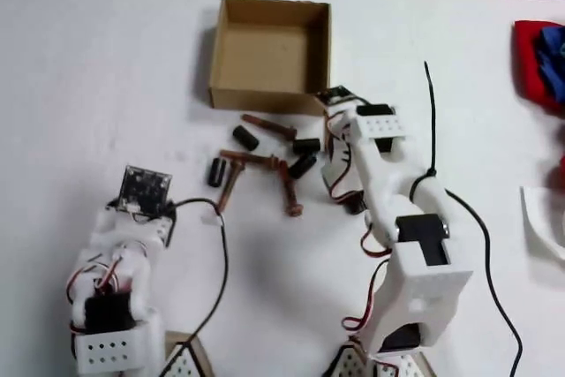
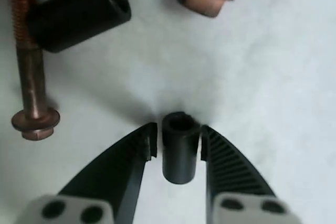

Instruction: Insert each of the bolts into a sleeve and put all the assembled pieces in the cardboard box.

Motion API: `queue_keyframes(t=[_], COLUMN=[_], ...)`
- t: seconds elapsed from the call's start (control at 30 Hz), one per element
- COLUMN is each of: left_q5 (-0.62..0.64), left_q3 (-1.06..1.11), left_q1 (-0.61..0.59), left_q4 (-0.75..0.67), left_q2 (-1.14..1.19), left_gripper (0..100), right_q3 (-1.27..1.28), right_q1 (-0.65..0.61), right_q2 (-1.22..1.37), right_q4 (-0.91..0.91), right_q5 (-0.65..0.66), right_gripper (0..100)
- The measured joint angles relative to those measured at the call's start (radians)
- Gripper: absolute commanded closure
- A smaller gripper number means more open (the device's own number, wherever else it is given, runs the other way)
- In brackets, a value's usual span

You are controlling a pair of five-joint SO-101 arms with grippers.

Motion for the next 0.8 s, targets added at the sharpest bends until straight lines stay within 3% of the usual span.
queue_keyframes(t=[0.2,0.47,0.63,0.8], left_q5=[0.000,0.000,0.000,0.000], left_q3=[0.000,0.000,0.000,-0.005], left_q1=[0.000,0.000,0.000,0.000], left_q4=[0.060,0.074,0.129,0.135], left_q2=[0.000,0.000,0.000,0.000], left_gripper=[78,78,77,77], right_q3=[-0.011,-0.011,-0.014,-0.032], right_q1=[0.003,0.003,0.009,0.015], right_q2=[0.002,0.005,0.026,0.064], right_q4=[0.064,0.023,0.006,-0.012], right_q5=[0.000,-0.002,-0.002,-0.002], right_gripper=[84.7,84.8,97.6,97.8])
